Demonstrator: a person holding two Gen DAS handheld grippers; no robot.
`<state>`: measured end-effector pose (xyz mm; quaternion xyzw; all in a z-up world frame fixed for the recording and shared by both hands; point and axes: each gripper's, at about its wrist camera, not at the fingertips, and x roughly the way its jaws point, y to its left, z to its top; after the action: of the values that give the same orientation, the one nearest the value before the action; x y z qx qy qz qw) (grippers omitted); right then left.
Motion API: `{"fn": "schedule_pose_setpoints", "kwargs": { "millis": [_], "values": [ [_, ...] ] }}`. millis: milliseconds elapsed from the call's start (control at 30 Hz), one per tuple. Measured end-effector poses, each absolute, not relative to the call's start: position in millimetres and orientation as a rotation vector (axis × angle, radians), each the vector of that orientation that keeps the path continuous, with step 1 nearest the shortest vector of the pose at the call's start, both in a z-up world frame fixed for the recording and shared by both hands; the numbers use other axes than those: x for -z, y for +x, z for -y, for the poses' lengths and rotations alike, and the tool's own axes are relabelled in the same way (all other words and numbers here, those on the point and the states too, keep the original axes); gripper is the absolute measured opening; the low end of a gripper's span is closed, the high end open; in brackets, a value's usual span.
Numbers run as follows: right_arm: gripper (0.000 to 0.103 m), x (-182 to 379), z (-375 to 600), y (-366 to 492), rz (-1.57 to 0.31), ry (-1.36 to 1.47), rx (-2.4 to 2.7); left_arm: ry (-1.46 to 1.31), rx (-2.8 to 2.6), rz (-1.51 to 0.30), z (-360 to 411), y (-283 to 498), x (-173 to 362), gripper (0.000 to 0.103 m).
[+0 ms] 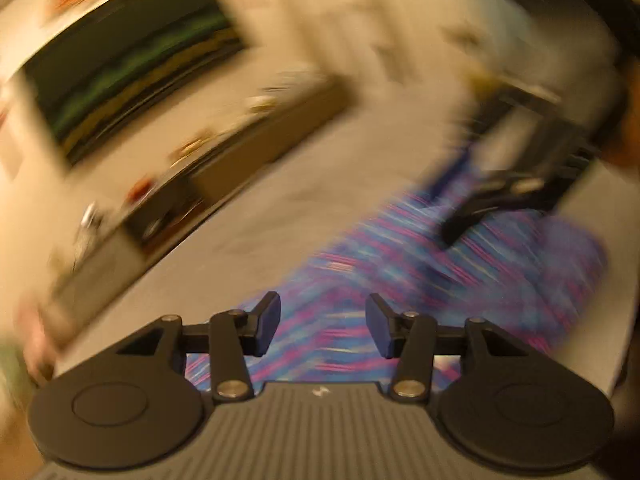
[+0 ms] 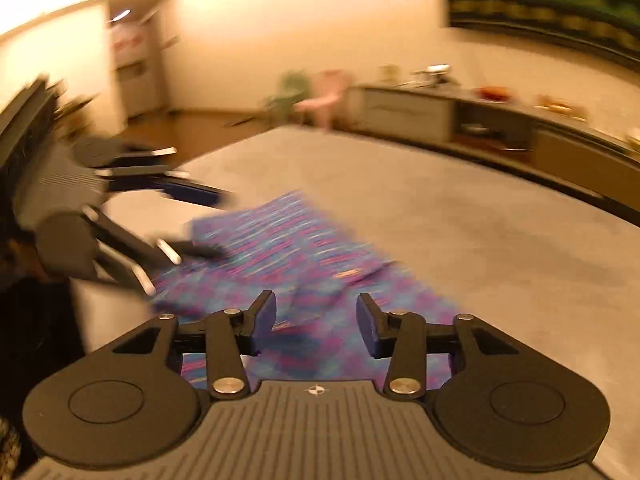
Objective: Fold clothes
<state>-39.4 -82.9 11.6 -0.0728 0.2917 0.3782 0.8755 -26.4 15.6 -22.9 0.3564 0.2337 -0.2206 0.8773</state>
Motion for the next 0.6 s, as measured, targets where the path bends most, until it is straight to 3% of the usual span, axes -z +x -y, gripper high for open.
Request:
{"fn": "schedule_pose_setpoints", "kwargs": {
  "millis": [67,133,200,233,433,600],
  "values": [
    [0.041,4,70,-44,-0.645,-0.197,-0.803,0.865,0.459,-0.487,-3,-23,48,0.045],
    [0.036,17,63,-44,-0.669,-0.221,-0.796,0.947,0.453,-0.496,4,-15,69,0.035],
    [0.029,24,58,-41,-0.675,-0.232,-0.780,0.921,0.491,-0.532,2,-5,75,0.019],
    [0.026,25,52,-38,-0.676,-0.229,-0.772,0.900,0.506,-0.551,0,-1,76,0.003],
    [0.022,26,36,-39,-0.683,-0.171,-0.720,0.704,0.531,-0.613,-24,6,70,0.002],
    [0.014,37,30,-21,-0.791,-0.144,-0.632,0.192,0.511,-0.737,-73,28,54,0.002]
  ]
}}
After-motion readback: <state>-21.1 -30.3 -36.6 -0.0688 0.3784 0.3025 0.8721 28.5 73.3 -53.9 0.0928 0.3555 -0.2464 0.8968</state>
